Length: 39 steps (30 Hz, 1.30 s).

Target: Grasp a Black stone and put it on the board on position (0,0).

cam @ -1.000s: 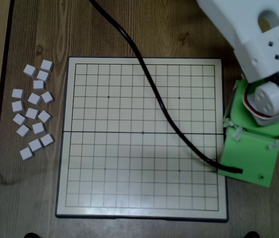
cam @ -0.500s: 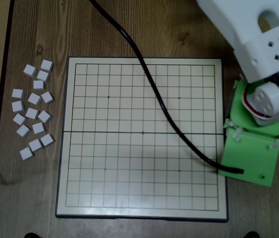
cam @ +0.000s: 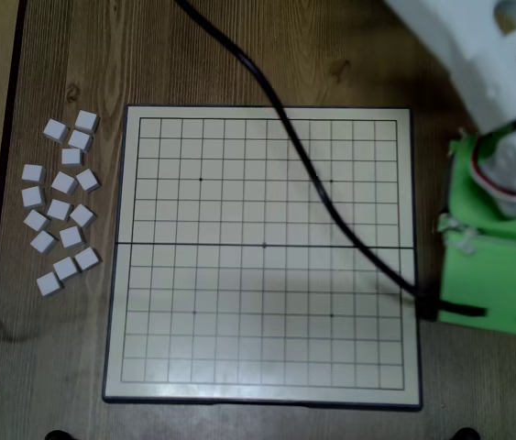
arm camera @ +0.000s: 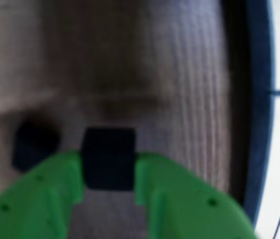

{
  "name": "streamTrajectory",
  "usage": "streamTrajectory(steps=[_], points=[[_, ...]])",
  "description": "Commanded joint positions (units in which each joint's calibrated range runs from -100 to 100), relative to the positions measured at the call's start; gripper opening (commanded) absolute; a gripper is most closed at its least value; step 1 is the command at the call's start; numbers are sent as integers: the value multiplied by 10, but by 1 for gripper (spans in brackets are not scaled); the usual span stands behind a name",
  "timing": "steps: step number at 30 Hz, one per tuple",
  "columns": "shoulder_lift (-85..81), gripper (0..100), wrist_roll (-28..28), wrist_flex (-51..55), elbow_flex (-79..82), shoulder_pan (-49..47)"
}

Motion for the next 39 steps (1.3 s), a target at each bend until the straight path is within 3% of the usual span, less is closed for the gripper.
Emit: streamTrajectory(steps=[1, 18, 26, 33, 39], points=[[-106, 6, 12, 10, -29, 2], [-345, 6, 146, 151, 40, 146], [-420, 6, 170, 210, 58, 230], [-409, 6, 209, 194, 71, 313], [-374, 6, 203, 170, 81, 333]])
